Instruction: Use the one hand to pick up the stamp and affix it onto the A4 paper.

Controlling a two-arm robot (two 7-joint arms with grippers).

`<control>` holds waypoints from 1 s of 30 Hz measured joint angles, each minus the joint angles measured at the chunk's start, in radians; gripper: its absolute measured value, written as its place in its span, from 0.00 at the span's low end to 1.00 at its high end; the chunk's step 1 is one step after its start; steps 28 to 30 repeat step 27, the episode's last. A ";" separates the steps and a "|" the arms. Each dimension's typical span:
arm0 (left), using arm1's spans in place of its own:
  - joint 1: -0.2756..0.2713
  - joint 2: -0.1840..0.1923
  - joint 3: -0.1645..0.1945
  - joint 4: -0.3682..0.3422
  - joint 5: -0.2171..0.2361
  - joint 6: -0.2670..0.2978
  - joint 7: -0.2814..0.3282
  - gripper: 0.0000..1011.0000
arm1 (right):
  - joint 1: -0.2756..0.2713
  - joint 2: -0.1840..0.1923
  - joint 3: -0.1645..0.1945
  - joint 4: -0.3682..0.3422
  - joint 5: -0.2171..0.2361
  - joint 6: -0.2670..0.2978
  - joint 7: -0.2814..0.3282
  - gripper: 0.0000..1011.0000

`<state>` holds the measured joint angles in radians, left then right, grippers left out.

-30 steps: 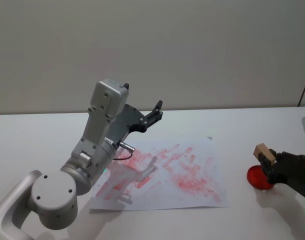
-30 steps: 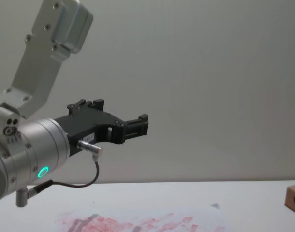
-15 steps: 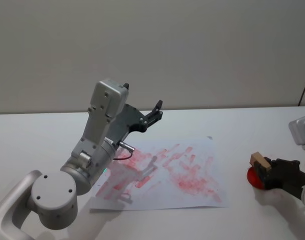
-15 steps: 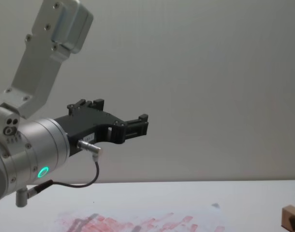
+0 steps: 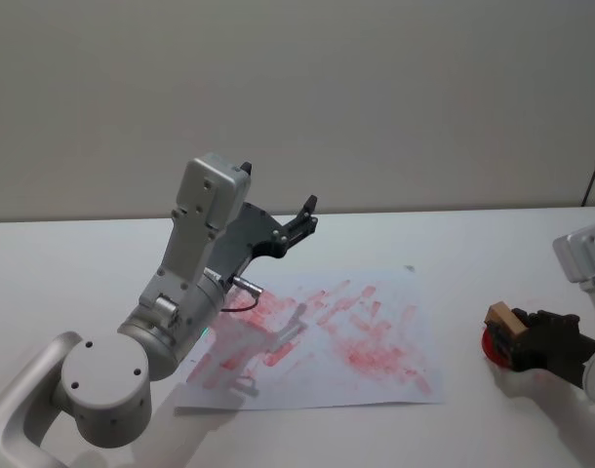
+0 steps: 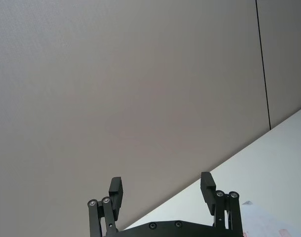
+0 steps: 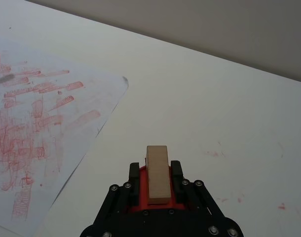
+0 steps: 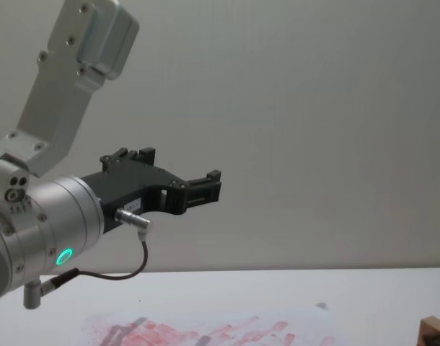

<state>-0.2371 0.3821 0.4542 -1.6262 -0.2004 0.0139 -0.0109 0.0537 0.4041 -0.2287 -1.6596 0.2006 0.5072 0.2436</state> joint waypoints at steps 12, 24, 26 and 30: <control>0.000 0.000 0.000 0.000 0.000 0.000 0.000 0.99 | 0.009 -0.004 -0.002 0.010 -0.007 0.008 0.008 0.70; 0.000 0.000 0.000 0.000 0.000 0.000 0.000 0.99 | 0.011 -0.005 -0.003 0.014 -0.010 0.011 0.010 0.99; 0.000 0.000 0.000 0.000 0.000 0.000 0.000 0.99 | 0.012 -0.005 -0.003 0.014 -0.010 0.011 0.010 0.99; 0.000 0.000 0.000 0.000 0.000 0.000 0.000 0.99 | 0.012 -0.005 -0.003 0.014 -0.010 0.011 0.010 0.99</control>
